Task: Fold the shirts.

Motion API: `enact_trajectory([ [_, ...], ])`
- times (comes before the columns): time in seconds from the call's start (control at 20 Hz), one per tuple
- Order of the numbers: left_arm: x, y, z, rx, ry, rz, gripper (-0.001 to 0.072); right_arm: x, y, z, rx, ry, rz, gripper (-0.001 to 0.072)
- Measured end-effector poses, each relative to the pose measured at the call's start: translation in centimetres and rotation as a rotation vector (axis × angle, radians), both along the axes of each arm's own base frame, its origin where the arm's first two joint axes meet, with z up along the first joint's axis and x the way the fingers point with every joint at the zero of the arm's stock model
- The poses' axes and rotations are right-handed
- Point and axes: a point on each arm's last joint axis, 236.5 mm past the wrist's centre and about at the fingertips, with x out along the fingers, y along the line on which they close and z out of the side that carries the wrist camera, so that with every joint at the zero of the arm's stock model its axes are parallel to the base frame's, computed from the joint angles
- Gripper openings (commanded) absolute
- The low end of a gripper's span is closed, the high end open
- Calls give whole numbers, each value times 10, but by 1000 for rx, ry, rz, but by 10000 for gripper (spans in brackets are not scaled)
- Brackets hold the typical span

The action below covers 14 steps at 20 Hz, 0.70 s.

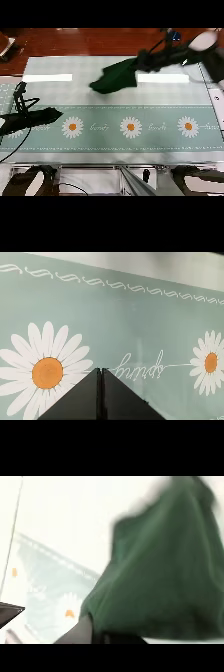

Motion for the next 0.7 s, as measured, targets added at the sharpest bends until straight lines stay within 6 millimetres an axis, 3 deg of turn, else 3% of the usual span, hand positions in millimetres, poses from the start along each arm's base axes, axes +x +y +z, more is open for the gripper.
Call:
enact_trajectory([
  [0.15, 3, 0, 2, -5, -9, 8, 20, 9, -56, 47, -66, -48, -72, 29],
  [0.35, 5, 0, 3, -7, -18, 14, 21, 4, -146, 86, -117, -45, -246, 29],
  [0.55, 6, 0, 4, -10, -22, 18, 21, -27, -239, 103, -156, 10, -445, 29],
  [0.7, 6, 0, 4, -12, -22, 18, 21, -62, -294, 101, -219, 84, -569, 29],
])
